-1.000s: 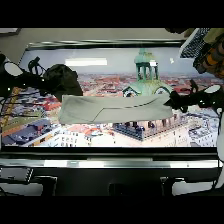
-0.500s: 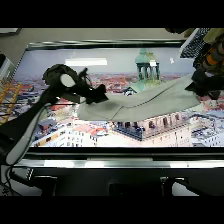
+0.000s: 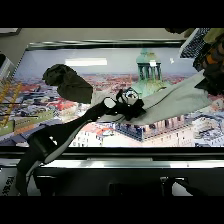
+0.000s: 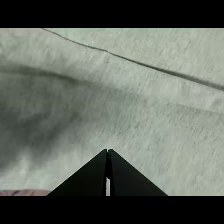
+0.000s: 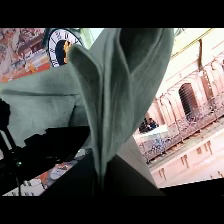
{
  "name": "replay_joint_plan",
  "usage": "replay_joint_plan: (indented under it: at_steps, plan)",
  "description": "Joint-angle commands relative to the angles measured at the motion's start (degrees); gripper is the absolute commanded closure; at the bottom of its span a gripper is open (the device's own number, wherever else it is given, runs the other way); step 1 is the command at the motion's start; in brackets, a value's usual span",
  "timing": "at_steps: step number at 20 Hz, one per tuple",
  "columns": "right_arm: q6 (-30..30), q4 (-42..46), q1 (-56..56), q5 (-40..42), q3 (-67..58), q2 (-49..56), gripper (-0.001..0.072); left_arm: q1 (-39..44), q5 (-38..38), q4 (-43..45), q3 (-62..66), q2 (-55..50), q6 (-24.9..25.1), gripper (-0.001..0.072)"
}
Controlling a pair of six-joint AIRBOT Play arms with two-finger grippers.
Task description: Fold the clothes and pants, and hang the long-sleeved shirts on hangers.
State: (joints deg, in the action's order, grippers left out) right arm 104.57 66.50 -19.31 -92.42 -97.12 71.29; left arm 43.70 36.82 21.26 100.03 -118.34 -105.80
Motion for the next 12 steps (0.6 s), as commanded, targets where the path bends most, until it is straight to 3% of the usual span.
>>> replay_joint_plan:
  at_steps: [1, 5, 8, 12]
  plan:
    - [0.3, 0.1, 0.1, -0.4, -0.2, -0.4, 0.0681, 4.9, -1.7, -3.6, 8.1, -6.8, -3.2, 0.069]
    - [0.2, 0.2, 0.1, 1.9, -0.2, -0.4, 0.0681, 6.1, 0.4, -3.5, 12.3, -9.2, -3.8, 0.0691]
    - [0.3, 0.0, 0.1, 4.7, -0.2, -0.1, 0.0681, 1.6, 8.4, -1.2, 12.3, -6.4, -3.8, 0.0693]
    - [2.8, -7.4, 0.8, 5.6, -0.2, 1.6, 0.0681, -8.7, 25.5, 23.0, 12.3, 5.4, -8.1, 0.0693]
